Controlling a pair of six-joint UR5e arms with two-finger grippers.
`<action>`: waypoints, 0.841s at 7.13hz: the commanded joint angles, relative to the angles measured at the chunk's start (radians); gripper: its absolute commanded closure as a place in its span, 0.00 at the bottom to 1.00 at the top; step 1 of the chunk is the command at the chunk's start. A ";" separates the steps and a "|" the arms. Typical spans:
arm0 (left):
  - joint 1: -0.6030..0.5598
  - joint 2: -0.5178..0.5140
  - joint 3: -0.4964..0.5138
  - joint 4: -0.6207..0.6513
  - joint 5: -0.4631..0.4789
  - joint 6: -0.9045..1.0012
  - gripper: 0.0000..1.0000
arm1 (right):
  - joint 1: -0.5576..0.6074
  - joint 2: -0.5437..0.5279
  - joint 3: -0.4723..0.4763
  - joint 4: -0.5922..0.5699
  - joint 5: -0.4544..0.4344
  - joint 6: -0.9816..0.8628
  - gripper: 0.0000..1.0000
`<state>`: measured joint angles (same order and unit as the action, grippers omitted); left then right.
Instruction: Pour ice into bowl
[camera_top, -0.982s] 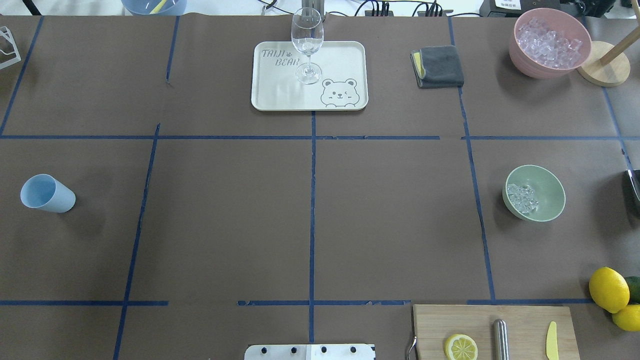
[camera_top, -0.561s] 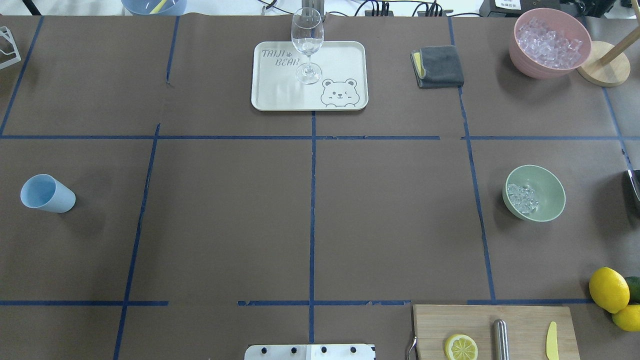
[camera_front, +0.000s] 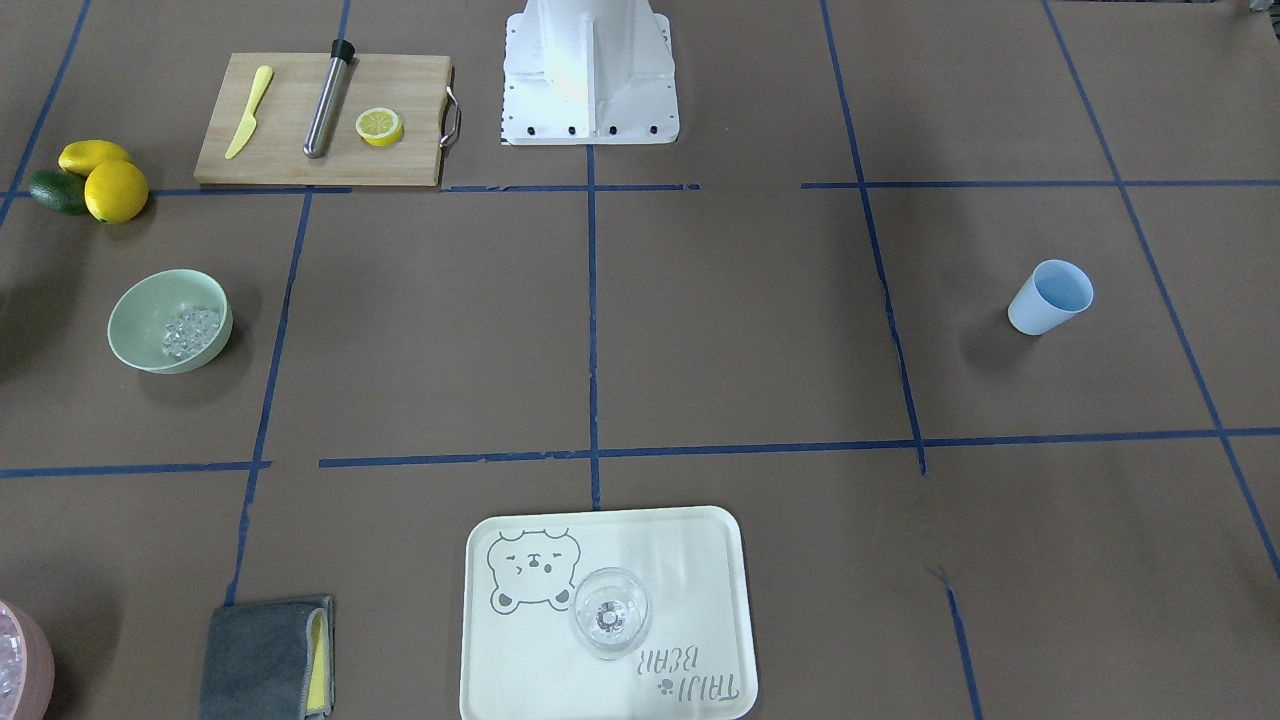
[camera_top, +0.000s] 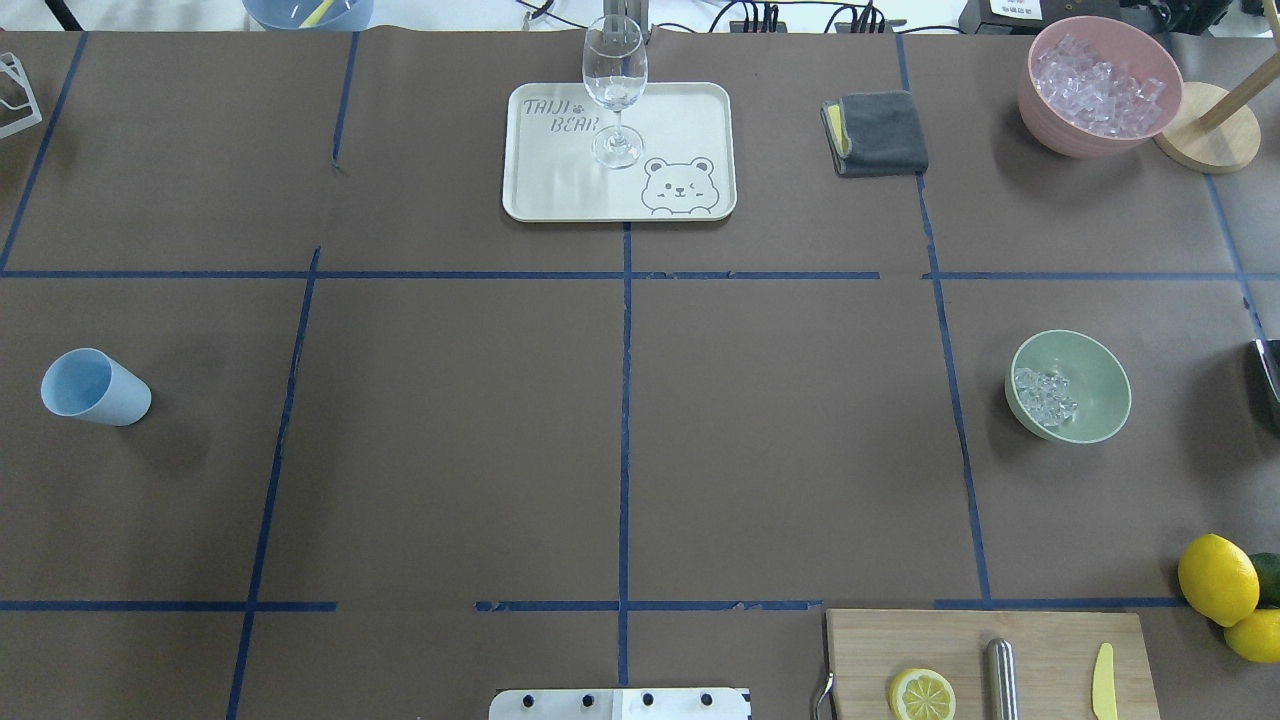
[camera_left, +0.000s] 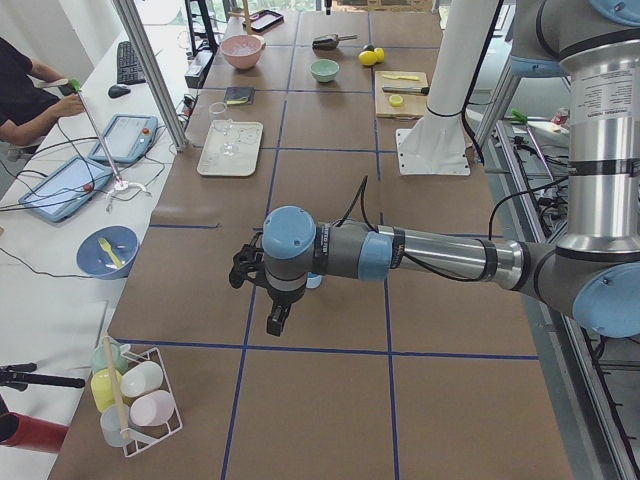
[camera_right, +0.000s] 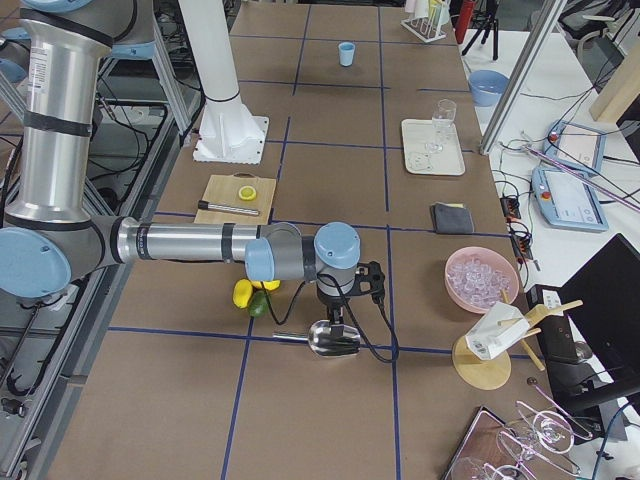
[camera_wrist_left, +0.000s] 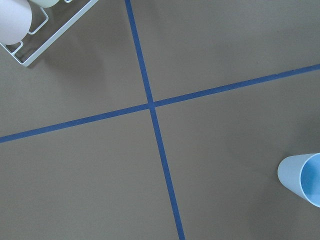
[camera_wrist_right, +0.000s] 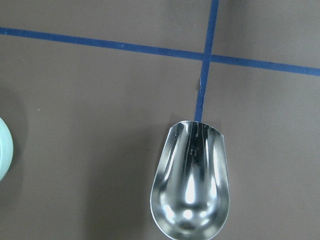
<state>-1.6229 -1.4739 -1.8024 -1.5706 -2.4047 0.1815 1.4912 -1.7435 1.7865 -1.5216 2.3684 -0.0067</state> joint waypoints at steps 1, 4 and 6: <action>-0.002 0.003 -0.005 0.000 -0.001 0.001 0.00 | -0.002 0.042 0.037 -0.092 0.000 -0.001 0.00; -0.002 -0.005 0.005 0.000 -0.004 0.003 0.00 | -0.003 0.047 0.033 -0.092 -0.003 0.004 0.00; -0.002 0.004 -0.001 0.001 -0.001 -0.002 0.00 | -0.006 0.047 0.039 -0.092 0.003 0.024 0.00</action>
<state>-1.6241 -1.4756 -1.7958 -1.5711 -2.4075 0.1831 1.4864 -1.6971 1.8227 -1.6136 2.3683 0.0072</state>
